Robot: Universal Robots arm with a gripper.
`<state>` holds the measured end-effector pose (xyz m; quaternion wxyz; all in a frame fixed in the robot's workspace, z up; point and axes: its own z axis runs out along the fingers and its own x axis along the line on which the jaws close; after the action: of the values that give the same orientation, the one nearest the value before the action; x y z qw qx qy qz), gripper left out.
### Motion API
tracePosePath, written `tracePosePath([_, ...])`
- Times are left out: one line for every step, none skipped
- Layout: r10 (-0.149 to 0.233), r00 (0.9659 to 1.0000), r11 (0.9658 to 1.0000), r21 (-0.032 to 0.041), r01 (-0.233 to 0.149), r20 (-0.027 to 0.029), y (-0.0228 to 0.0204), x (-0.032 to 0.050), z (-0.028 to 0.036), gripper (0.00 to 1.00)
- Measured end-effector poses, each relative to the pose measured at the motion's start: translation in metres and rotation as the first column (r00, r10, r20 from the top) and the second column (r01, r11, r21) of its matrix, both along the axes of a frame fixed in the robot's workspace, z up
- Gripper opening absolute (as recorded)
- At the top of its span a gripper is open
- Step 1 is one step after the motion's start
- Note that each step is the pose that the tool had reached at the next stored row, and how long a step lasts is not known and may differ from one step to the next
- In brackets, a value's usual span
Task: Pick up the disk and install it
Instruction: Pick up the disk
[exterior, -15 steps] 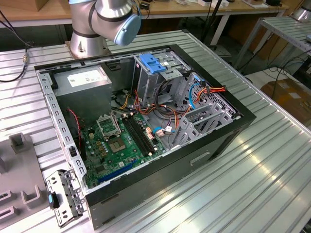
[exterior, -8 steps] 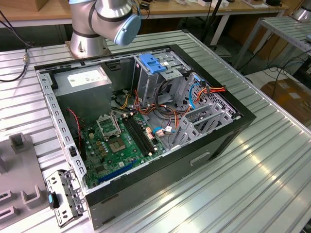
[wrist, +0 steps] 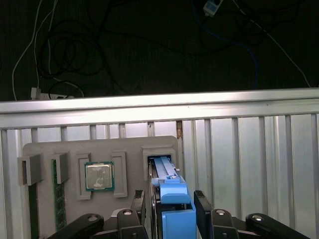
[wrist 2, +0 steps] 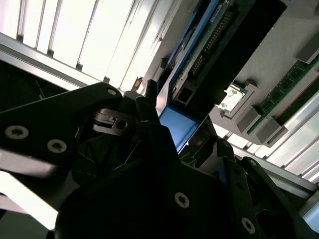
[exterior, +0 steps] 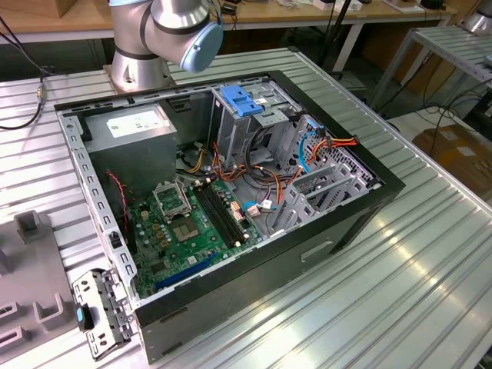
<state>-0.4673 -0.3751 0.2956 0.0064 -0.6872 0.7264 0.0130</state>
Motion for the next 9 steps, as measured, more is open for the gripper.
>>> tracePosePath([0.0, 1.0, 1.0, 0.0, 0.0, 0.0, 0.0, 0.0, 0.0, 0.51])
tracePosePath([0.0, 1.0, 1.0, 0.0, 0.0, 0.0, 0.0, 0.0, 0.0, 0.49])
tracePosePath([0.0, 1.0, 1.0, 0.0, 0.0, 0.0, 0.0, 0.0, 0.0, 0.42])
tracePosePath([0.0, 1.0, 1.0, 0.0, 0.0, 0.0001, 0.0, 0.0001, 0.0, 0.42])
tracePosePath([0.0, 1.0, 1.0, 0.0, 0.0, 0.0, 0.0, 0.0001, 0.0, 0.42])
tracePosePath([0.0, 1.0, 1.0, 0.0, 0.0, 0.0, 0.0, 0.0001, 0.0, 0.42])
tracePosePath([0.0, 1.0, 1.0, 0.0, 0.0, 0.0, 0.0, 0.0001, 0.0, 0.41])
tracePosePath([0.0, 1.0, 1.0, 0.0, 0.0, 0.0, 0.0, 0.0001, 0.0, 0.37])
tracePosePath([0.0, 1.0, 1.0, 0.0, 0.0, 0.0, 0.0, 0.0001, 0.0, 0.37])
